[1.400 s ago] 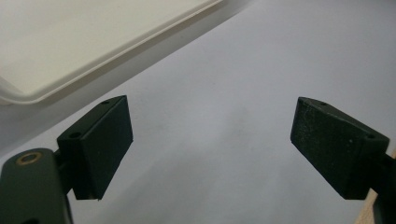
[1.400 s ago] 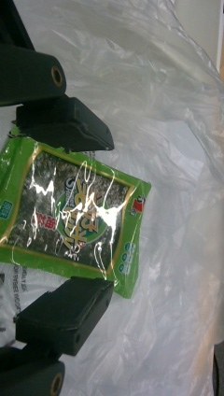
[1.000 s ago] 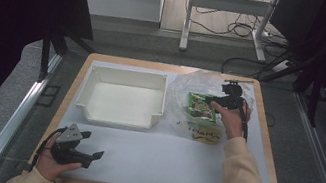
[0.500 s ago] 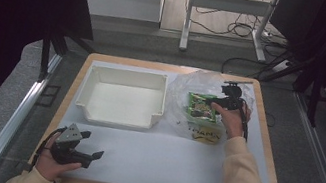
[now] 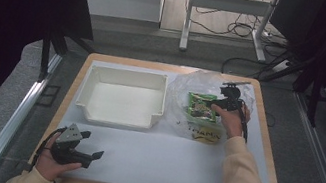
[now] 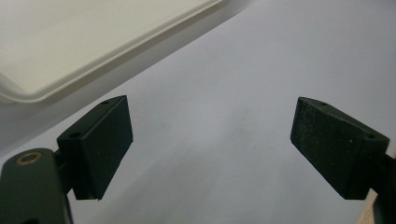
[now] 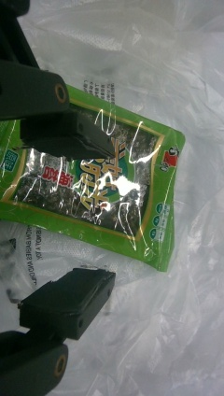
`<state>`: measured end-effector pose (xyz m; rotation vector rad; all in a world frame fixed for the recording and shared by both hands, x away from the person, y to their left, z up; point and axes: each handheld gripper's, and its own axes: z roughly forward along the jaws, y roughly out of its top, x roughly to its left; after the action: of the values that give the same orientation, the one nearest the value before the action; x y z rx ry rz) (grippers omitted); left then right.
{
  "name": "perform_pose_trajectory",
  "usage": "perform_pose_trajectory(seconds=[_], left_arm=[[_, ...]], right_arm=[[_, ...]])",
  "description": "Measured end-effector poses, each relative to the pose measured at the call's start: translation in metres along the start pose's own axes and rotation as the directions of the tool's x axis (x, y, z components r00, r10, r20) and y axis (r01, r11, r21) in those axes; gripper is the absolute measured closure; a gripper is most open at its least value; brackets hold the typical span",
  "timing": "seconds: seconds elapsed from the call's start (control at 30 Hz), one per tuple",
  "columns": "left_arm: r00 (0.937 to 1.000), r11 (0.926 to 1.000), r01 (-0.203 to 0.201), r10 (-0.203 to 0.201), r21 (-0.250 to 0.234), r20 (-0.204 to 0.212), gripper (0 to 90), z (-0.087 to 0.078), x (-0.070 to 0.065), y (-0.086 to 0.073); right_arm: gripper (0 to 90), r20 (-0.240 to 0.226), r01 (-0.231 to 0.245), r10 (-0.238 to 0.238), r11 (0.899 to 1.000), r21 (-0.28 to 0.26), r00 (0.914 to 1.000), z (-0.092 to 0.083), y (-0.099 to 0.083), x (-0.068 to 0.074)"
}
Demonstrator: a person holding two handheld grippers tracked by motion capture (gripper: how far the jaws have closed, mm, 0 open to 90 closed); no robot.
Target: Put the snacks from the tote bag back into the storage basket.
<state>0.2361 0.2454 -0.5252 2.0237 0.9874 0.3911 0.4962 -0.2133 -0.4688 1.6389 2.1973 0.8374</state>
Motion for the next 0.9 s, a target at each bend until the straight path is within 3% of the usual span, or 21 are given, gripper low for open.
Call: perform_pose_trajectory(seconds=[0.67,0.9], left_arm=[[1.0000,1.0000,0.000,0.000,0.000,0.001,13.0,0.000,0.000,0.000],[1.0000,1.0000,0.000,0.000,0.000,-0.001,13.0,0.000,0.000,0.000]], right_arm=[[44.8,0.021,-0.034,0.034,0.998,0.043,0.9992,0.017,0.000,-0.010],[49.2,0.049,-0.034,0.029,0.996,0.086,0.9984,0.025,0.001,-0.011]])
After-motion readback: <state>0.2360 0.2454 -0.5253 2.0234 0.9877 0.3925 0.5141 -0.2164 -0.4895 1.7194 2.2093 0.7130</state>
